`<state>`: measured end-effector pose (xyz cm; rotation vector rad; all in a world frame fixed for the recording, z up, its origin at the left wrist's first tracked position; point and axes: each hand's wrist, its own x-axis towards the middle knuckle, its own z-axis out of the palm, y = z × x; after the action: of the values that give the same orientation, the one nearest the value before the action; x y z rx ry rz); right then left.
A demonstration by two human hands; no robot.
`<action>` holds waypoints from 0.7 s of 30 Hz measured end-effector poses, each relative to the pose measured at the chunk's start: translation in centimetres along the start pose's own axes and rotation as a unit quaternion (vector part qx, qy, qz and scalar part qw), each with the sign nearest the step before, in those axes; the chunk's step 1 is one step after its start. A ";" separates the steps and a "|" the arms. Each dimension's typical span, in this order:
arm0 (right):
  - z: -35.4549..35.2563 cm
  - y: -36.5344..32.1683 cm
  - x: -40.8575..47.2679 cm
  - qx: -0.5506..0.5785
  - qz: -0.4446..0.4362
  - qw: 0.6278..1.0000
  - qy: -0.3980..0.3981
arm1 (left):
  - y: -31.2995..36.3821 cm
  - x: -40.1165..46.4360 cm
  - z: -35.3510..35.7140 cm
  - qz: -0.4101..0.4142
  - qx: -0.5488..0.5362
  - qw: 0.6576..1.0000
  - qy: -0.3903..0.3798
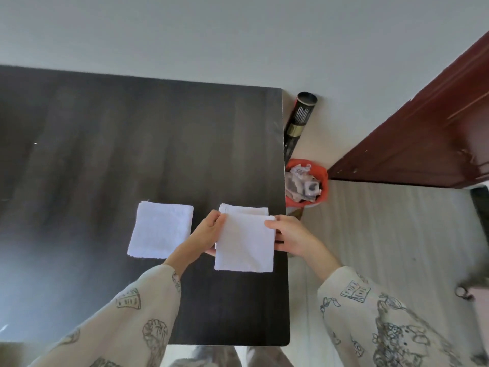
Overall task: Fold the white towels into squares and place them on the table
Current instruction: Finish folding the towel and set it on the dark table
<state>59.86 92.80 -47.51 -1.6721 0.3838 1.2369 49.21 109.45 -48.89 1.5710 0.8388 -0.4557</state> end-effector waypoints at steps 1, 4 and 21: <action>0.1 -0.1 0.5 -0.008 -0.001 1.000 0.013 | 0.0 0.6 -0.1 -0.005 0.006 1.000 -0.003; 0.4 -0.4 1.6 -0.035 -0.004 0.998 0.047 | -0.3 2.0 -0.2 -0.005 0.047 0.999 -0.012; 1.6 -0.5 3.4 -0.091 -0.017 0.989 0.119 | -1.1 4.8 0.2 0.034 0.140 0.987 0.075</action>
<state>60.80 95.33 -50.16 -1.9829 0.3945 1.0770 51.59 110.43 -53.06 1.9056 0.8589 -0.4232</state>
